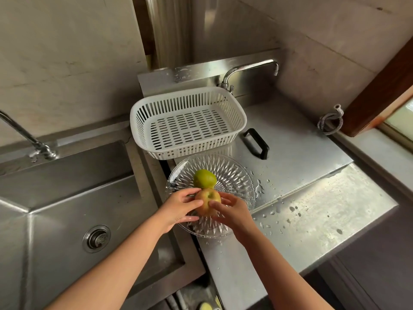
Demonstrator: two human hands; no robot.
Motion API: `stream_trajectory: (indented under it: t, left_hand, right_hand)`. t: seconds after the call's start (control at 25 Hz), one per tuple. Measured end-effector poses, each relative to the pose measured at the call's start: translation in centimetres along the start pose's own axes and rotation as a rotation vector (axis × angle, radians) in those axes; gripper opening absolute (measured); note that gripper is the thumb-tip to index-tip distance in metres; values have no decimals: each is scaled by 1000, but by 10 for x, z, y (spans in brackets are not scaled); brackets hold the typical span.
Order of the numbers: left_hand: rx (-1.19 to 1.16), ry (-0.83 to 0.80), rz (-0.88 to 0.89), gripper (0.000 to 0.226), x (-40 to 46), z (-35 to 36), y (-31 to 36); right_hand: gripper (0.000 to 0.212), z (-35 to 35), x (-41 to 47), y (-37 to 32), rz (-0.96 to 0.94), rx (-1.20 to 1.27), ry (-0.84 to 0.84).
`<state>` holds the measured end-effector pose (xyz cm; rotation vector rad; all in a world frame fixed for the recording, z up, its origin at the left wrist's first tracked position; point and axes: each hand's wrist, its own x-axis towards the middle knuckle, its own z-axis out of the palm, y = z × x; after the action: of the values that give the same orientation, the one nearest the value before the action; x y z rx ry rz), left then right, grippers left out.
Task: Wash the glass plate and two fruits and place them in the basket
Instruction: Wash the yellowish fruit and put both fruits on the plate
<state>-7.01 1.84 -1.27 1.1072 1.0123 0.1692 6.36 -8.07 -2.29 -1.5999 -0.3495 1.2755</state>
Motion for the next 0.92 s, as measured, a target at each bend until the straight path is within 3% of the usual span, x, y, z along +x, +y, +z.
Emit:
stream_trajectory:
  t: [0.32, 0.48, 0.64, 0.8, 0.92]
  left_hand:
    - [-26, 35, -9, 42, -8, -4, 2]
    - [26, 33, 10, 46, -17, -11, 12]
    - [56, 75, 28, 37, -19, -33, 20]
    - [134, 428, 88, 30, -10, -62, 13]
    - [195, 396, -72, 44, -7, -67, -4]
  right_hand:
    - [46, -5, -6, -12, 27, -71, 9]
    - [40, -8, -10, -24, -7, -83, 60]
    - [33, -19, -12, -26, -72, -111, 213]
    - [36, -48, -3, -23, -152, -530, 510]
    - [47, -57, 7, -19, -122, -727, 476]
